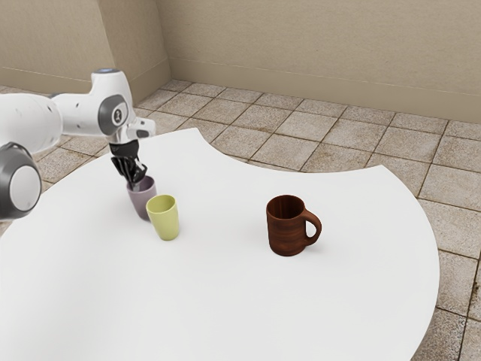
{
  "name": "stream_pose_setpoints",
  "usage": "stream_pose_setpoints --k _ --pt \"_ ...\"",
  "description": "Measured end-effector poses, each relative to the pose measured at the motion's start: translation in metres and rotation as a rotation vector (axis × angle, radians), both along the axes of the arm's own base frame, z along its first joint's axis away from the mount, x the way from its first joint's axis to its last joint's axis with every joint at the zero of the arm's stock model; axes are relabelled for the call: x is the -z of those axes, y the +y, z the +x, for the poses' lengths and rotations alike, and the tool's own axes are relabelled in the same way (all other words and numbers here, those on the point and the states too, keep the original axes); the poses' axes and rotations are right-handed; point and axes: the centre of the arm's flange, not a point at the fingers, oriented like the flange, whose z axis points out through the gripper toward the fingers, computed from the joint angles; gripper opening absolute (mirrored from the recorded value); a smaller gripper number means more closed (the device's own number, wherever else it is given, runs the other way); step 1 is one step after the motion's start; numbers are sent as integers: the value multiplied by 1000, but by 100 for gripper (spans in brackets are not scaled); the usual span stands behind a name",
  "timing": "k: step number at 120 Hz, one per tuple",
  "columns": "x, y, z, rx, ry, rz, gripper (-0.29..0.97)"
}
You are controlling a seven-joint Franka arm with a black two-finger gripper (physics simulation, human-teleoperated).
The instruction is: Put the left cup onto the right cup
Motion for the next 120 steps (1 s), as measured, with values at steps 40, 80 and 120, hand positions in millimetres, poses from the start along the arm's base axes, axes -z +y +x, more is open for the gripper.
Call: stream_pose_setpoints --k 40,80,120 --pt "-50 -9 -6 8 -49 26 -10" --pt "-120 -24 -18 20 -112 59 -11" --pt "-133 -51 -18 54 -109 58 -11"
